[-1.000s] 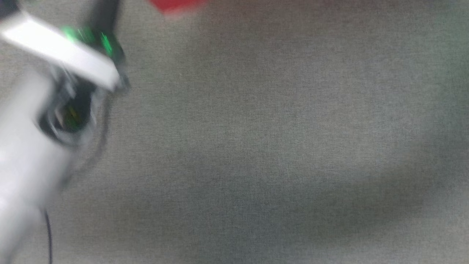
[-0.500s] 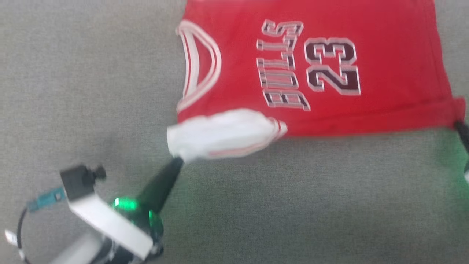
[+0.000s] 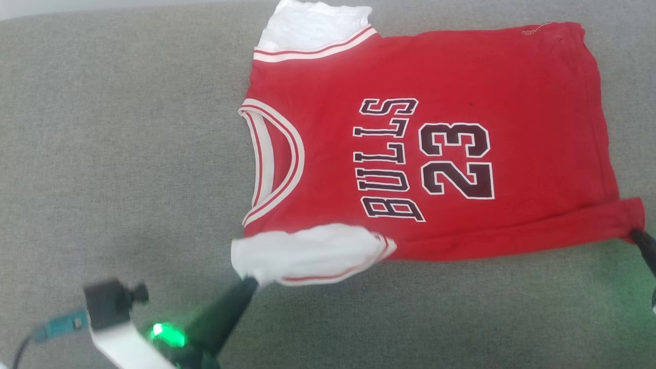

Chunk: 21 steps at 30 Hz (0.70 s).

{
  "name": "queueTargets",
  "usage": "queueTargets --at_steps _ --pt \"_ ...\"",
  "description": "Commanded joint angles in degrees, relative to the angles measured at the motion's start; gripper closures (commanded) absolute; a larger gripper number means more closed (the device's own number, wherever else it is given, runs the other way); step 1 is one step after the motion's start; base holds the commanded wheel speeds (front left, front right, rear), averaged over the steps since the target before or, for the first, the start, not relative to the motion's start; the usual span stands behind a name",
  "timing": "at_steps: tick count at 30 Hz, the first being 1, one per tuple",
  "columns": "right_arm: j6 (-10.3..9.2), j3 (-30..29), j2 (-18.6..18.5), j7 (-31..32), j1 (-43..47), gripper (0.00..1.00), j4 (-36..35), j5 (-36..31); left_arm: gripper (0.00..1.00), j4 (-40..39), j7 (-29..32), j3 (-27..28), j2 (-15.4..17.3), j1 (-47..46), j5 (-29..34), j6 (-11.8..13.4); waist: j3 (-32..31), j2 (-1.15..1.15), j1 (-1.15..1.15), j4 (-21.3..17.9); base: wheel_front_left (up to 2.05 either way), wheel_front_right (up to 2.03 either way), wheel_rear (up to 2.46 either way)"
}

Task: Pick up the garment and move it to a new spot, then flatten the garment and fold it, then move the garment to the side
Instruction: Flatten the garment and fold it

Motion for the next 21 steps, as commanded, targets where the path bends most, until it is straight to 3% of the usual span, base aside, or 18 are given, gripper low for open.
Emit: queueTargets --at_steps 1,5,13,21 --pt "-0.07 -0.9 1.1 0.8 -2.5 1.0 -0.6 -1.1 1.0 0.7 0.4 -0.6 0.4 -5.0 0.2 0.1 -0.3 0.0 0.0 -0.1 0.0 0.0 0.0" --pt "-0.06 -1.3 1.9 1.8 -6.4 1.0 0.4 -2.4 1.0 2.8 1.7 -0.9 -0.3 -11.8 -1.4 0.1 -0.2 0.0 0.0 -0.5 0.0 0.0 0.0" --pt "-0.05 0.5 4.2 1.8 -18.8 1.0 6.2 -5.9 1.0 15.9 3.5 0.5 -3.1 -27.2 -4.6 0.1 3.5 0.0 0.0 -2.5 0.0 0.0 0.0" --pt "-0.05 3.4 5.4 -2.0 -25.9 1.0 13.3 -7.5 1.0 29.2 2.8 -1.2 -5.1 -35.2 -2.1 0.1 8.4 0.0 0.0 -3.7 0.0 0.0 0.0"
